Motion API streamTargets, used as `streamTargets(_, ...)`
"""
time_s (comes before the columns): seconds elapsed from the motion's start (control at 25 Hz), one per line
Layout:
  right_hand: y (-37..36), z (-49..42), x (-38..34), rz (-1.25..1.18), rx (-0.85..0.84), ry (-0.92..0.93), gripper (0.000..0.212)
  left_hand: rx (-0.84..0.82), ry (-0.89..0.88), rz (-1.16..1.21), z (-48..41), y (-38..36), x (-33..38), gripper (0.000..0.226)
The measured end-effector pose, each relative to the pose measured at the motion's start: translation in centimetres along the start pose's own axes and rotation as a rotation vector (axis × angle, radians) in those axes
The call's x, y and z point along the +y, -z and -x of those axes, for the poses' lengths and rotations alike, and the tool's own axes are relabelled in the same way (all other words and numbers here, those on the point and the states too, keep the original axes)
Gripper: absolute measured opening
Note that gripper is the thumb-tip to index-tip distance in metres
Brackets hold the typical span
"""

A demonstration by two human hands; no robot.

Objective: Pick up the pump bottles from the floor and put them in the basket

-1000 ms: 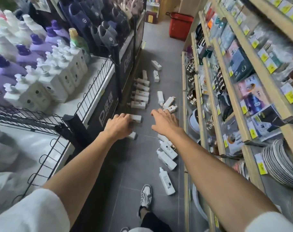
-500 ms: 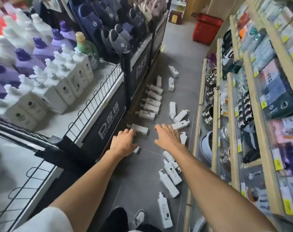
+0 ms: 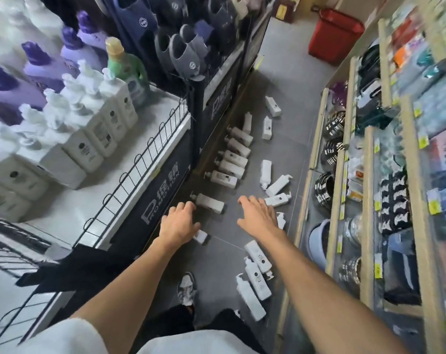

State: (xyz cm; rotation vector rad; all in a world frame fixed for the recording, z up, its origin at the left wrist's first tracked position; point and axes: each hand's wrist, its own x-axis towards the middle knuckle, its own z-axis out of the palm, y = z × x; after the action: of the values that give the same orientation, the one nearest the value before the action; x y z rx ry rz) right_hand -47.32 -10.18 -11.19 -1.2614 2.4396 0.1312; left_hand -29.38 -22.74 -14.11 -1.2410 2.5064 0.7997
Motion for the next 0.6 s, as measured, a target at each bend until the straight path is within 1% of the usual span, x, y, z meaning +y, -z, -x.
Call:
streamTargets(0.2, 1.4, -5.1, 1.7, -0.028, -0.023, -0.009, 0.048, -0.015, 0.019, -0.009, -5.2, 1.5, 1.5, 0.057)
streamTargets(0.32, 1.5, -8.1, 2.9, -0.037, -0.026, 0.020, 0.048, -0.016, 0.031, -0.017, -8.0, 1.5, 2.9, 0.056)
streamTargets(0.44, 0.9, -11.4, 4.2, -0.043, -0.058, 0.060, 0.047, -0.007, 0.100, 0.028, -10.1, 0.1, 3.8, 0.051)
streamTargets(0.6, 0.2, -15.4, 5.9, -0.044, -0.106, 0.103, 0.047, 0.033, 0.210, 0.089, -11.7, -2.2, 4.2, 0.050)
